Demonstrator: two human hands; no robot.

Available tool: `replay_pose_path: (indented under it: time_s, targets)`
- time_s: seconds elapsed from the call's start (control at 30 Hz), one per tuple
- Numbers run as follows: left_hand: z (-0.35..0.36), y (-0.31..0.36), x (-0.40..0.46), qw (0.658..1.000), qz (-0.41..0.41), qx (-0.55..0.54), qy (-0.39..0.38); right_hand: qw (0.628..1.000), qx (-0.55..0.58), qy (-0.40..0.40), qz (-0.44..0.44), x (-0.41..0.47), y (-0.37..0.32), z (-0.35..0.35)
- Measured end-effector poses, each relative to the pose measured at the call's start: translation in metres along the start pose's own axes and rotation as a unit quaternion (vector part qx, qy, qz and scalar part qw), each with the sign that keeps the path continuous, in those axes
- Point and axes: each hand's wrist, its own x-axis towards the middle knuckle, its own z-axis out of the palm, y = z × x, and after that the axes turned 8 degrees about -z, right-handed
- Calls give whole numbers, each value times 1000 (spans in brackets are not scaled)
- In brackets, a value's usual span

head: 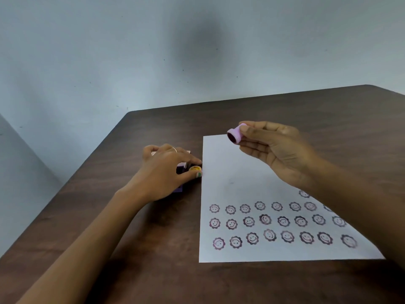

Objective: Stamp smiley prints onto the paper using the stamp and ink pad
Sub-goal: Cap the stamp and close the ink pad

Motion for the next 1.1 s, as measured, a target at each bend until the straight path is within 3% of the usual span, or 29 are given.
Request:
replay_pose_path:
  time_s: [0.3,0.47,0.53,0.63,0.77,0.93,1.1]
  targets:
    - [-3,5,-3,998,5,17,52,1000,10,0,17,-3,0,2]
    - [-6,21,-3,988,-28,-129,83,1000,19,-4,23,-7,1,5]
    - [-10,33,-4,960,-43,-267,74,1000,3,-9,16,-9,0,8]
    - [-16,48,-8,878,-69,-472,37,1000,-23,-14,0,-14,0,14]
    - [-14,55,-12,815,-137,-564,5,999,-36,-13,-12,-19,1,20]
    - [-13,58,-13,787,-176,-591,6,999,-47,-6,-17,-21,2,24]
    - [-13,59,-14,791,-161,-590,7,999,-42,-1,-35,-24,1,29]
